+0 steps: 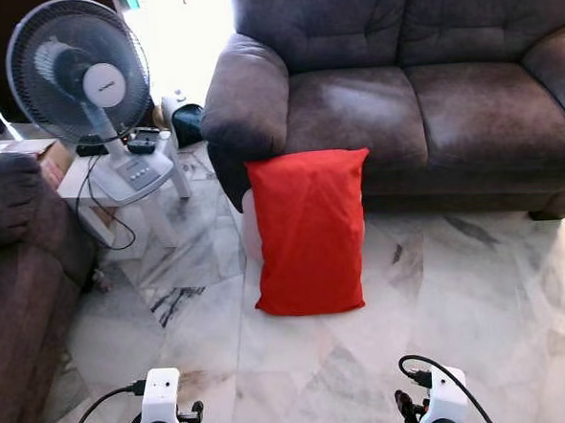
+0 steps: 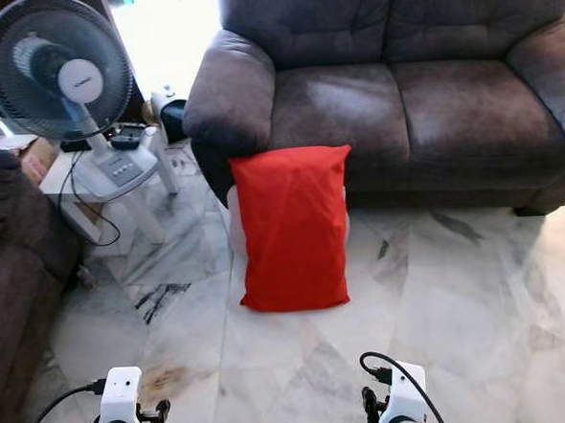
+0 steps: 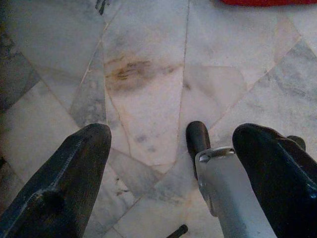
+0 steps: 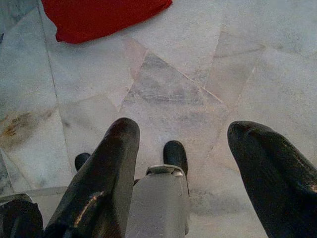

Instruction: Move the pillow to the sofa from floor

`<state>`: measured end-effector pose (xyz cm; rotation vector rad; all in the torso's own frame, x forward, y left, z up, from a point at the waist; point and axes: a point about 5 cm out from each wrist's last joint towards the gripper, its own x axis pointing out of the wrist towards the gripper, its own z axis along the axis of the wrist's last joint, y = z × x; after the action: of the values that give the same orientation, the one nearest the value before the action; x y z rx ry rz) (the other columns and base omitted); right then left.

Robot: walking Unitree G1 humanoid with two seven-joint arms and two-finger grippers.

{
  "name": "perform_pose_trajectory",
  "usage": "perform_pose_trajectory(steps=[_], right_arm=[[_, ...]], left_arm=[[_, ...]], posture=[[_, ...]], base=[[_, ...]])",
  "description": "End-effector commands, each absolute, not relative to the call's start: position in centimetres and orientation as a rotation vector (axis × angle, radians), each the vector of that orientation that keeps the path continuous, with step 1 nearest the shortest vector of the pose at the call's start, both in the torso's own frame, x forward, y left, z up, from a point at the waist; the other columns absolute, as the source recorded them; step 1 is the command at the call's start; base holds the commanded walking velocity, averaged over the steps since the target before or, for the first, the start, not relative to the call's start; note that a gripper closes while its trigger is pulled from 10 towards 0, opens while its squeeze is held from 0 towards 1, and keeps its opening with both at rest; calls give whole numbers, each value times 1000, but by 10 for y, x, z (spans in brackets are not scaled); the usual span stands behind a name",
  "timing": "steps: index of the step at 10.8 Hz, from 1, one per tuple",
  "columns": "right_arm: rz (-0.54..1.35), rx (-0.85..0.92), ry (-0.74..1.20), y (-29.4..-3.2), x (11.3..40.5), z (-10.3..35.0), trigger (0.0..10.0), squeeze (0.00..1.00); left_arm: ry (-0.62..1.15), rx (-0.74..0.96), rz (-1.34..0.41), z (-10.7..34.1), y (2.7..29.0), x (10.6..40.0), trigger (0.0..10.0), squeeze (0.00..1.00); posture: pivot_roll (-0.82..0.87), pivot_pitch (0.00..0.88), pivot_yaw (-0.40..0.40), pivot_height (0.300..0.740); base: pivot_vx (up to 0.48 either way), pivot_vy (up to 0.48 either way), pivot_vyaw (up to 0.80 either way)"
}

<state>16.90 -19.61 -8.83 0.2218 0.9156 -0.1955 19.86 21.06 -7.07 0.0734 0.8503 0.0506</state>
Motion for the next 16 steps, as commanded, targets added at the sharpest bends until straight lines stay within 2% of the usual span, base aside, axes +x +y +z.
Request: perform_pose_trajectory(steps=[1, 4, 10, 16], right_arm=[[-196, 233, 927, -192, 168, -90, 10000, 0], [-185, 225, 931, -187, 169, -90, 10000, 0], [-187, 212, 947, -199, 159, -92, 10000, 0], [-170, 213, 946, -189, 167, -91, 10000, 0]], left_arm=[[876, 68, 60, -73, 214, 193, 10000, 0], [873, 71, 66, -73, 214, 194, 10000, 0], [861, 66, 65, -72, 213, 196, 10000, 0], [842, 67, 60, -70, 210, 199, 10000, 0]], posture=[[11, 97, 12, 740], [13, 97, 7, 740], [15, 85, 1, 740], [14, 70, 0, 740]], base=[[247, 0, 0], [265, 0, 0], [287, 0, 0], [307, 0, 0]])
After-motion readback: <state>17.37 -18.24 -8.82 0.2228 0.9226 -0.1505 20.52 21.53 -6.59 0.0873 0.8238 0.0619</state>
